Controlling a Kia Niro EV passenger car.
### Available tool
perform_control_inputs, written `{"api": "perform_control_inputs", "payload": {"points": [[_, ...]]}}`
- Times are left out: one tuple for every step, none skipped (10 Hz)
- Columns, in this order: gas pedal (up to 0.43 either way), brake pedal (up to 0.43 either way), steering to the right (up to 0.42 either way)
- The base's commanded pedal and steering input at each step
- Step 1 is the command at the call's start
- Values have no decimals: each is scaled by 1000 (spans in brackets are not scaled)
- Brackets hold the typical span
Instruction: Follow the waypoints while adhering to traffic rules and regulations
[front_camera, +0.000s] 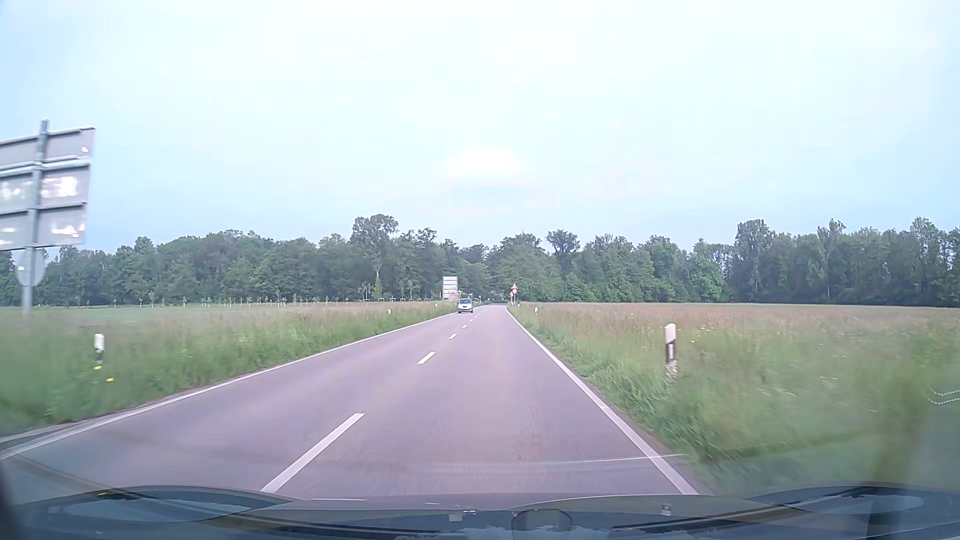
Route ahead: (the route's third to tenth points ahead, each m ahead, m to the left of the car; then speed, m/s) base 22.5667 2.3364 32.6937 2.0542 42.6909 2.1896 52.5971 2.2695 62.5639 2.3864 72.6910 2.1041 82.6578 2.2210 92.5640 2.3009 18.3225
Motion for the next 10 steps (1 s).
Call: {"api": "perform_control_inputs", "payload": {"points": [[138,0,-3],[138,0,-3],[130,0,-3],[87,0,-3],[8,0,-3],[0,0,-3],[0,0,-2],[0,0,-2],[0,0,-2],[0,0,-1]]}}
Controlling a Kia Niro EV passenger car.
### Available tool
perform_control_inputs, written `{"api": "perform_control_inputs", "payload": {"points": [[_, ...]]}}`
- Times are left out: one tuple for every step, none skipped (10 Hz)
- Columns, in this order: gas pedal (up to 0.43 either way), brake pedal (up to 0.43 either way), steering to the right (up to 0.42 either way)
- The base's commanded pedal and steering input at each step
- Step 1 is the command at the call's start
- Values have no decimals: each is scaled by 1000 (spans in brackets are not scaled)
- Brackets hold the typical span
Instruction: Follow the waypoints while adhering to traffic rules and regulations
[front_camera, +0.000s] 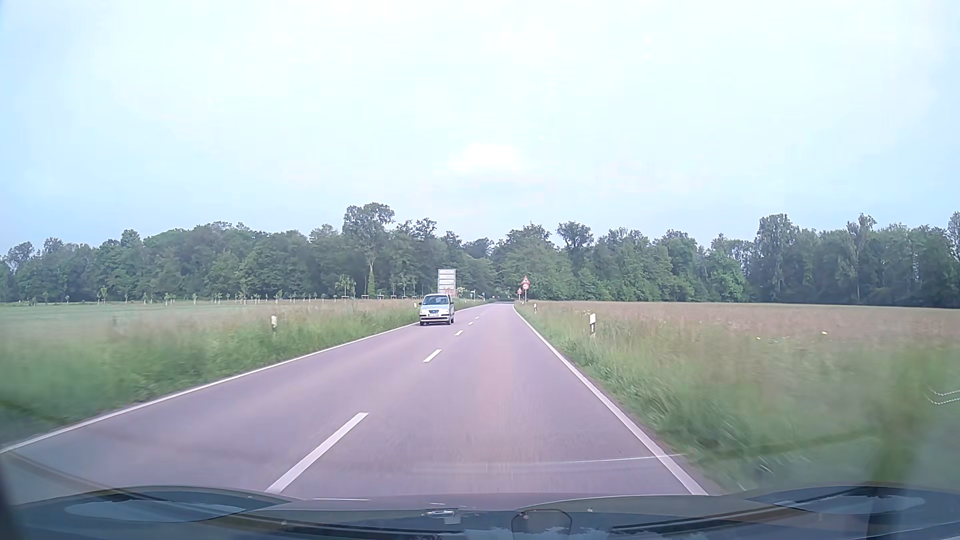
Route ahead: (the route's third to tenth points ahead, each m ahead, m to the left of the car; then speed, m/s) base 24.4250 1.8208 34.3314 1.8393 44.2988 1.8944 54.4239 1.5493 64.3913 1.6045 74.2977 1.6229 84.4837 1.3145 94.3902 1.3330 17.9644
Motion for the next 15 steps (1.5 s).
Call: {"api": "perform_control_inputs", "payload": {"points": [[0,0,0],[0,0,1],[0,0,2],[0,0,2],[0,0,1],[0,0,1],[0,0,1],[0,0,1],[0,0,2],[0,0,2],[0,0,2],[0,0,2],[0,0,2],[0,0,2],[0,0,2]]}}
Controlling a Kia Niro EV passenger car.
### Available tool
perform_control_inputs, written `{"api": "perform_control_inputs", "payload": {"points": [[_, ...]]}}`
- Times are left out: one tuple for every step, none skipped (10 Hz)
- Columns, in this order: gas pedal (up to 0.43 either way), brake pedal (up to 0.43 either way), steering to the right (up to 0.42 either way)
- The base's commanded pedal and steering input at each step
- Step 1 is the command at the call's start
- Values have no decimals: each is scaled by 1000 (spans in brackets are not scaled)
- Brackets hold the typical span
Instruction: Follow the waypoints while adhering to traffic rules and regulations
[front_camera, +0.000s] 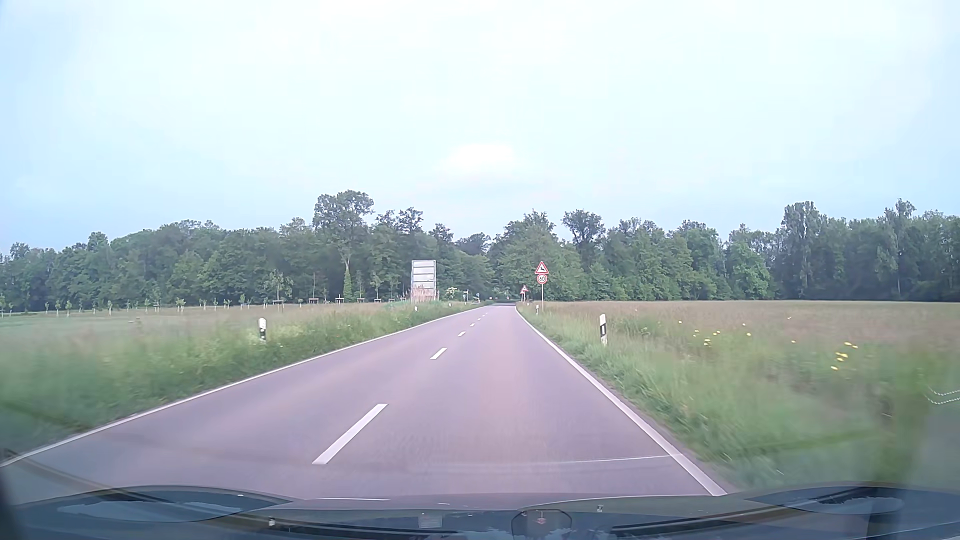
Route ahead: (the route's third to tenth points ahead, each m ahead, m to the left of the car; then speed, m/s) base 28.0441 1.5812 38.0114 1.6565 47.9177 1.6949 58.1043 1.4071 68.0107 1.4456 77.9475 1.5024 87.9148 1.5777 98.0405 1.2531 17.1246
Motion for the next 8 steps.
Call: {"api": "perform_control_inputs", "payload": {"points": [[0,0,2],[0,0,2],[0,0,2],[0,0,2],[0,0,2],[0,0,2],[0,0,2],[0,0,2]]}}
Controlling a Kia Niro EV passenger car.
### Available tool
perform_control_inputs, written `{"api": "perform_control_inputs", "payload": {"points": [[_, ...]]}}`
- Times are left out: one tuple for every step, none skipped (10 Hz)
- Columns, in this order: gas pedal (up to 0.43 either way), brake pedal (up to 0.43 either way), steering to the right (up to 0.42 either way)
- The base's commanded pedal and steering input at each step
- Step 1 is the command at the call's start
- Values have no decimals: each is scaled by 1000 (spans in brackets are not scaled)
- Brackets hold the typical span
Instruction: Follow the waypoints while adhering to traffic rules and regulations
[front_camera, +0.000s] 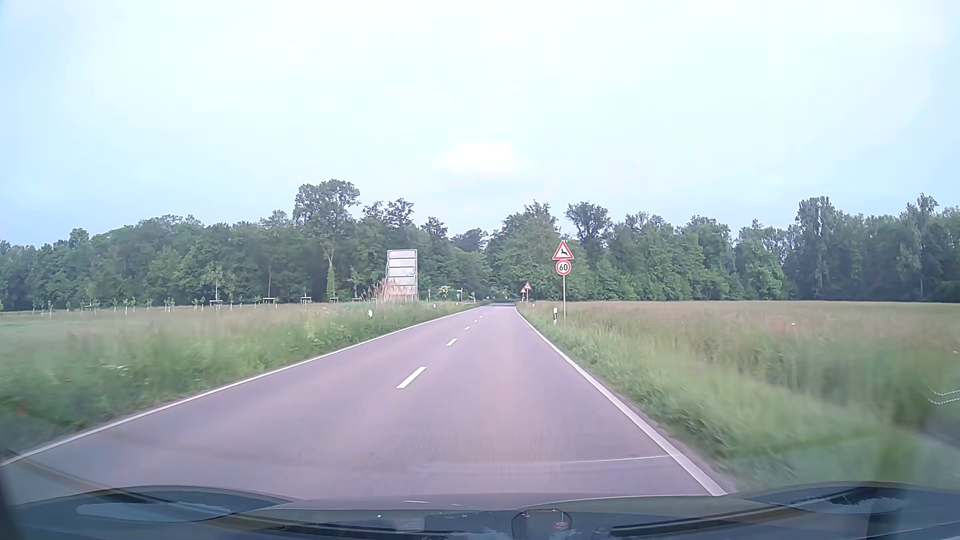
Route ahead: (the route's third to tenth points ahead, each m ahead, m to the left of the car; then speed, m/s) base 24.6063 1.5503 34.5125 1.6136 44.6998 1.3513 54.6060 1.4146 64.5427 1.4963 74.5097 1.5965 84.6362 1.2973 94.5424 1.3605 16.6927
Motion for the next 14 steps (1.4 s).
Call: {"api": "perform_control_inputs", "payload": {"points": [[0,0,2],[0,0,1],[0,0,2],[0,0,2],[0,0,1],[0,0,2],[0,0,2],[0,0,2],[0,0,1],[0,0,2],[0,0,2],[0,0,2],[0,0,2],[0,0,2]]}}
